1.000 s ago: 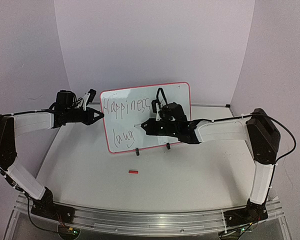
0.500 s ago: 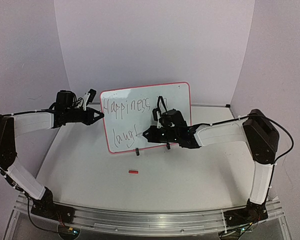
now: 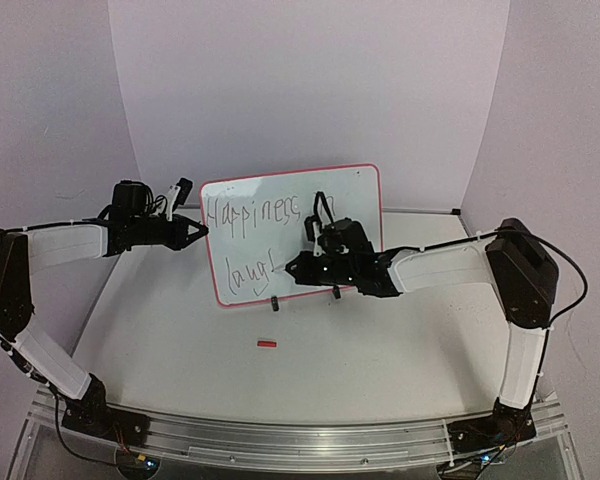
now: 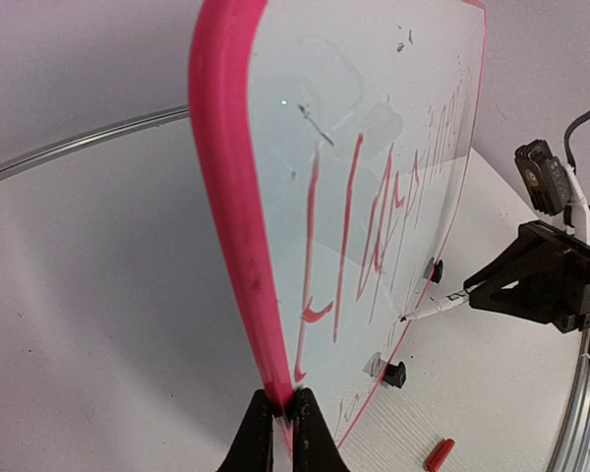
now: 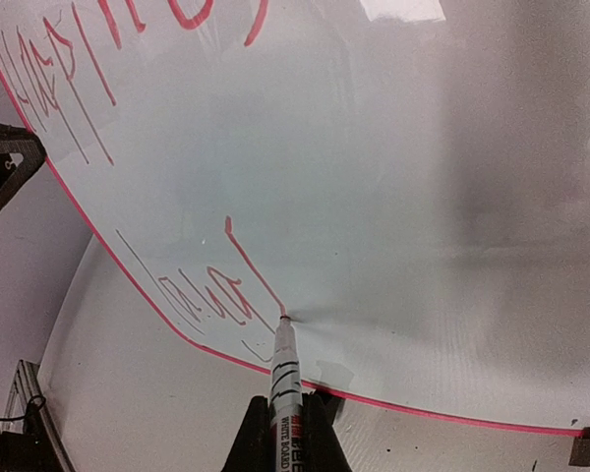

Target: Write a sentence on the whiteboard

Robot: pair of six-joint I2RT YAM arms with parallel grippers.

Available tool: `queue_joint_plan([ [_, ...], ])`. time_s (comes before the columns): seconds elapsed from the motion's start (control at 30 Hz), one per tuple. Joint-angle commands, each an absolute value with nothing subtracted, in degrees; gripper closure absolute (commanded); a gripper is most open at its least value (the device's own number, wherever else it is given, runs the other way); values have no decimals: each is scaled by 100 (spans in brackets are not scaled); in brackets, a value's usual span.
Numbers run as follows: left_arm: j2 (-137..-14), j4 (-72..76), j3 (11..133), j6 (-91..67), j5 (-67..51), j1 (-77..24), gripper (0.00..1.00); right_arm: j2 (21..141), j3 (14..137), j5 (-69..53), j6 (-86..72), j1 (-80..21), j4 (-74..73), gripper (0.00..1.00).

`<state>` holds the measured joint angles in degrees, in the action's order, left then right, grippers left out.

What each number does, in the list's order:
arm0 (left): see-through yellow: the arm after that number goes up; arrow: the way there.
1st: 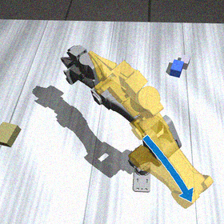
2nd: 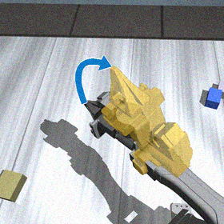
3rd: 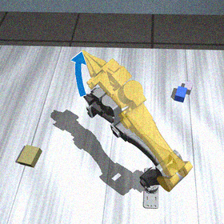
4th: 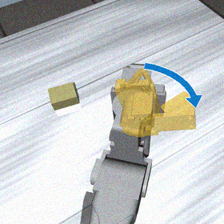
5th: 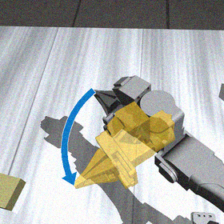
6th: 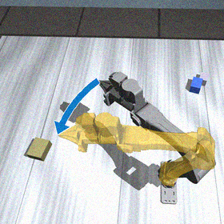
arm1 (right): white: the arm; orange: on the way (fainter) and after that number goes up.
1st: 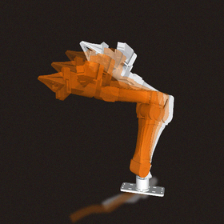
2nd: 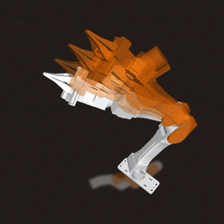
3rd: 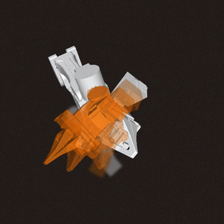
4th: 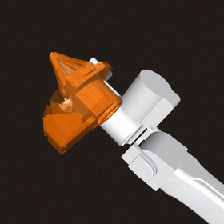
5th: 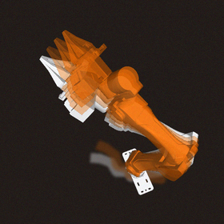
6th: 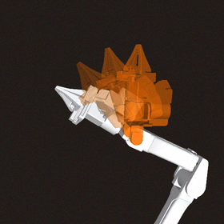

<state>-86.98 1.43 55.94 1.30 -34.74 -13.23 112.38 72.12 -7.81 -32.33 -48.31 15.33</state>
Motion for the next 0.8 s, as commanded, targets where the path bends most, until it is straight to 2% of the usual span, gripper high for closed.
queue_joint_plan([
  [0.0,-8657,79,5761,431,-3282,-1325,100,10925,7504,-341,-3096,-4812,1687,100],
  [0.77,-8657,88,5755,429,-3273,-1322,100,10740,7022,-196,-3230,-4765,1714,100],
])
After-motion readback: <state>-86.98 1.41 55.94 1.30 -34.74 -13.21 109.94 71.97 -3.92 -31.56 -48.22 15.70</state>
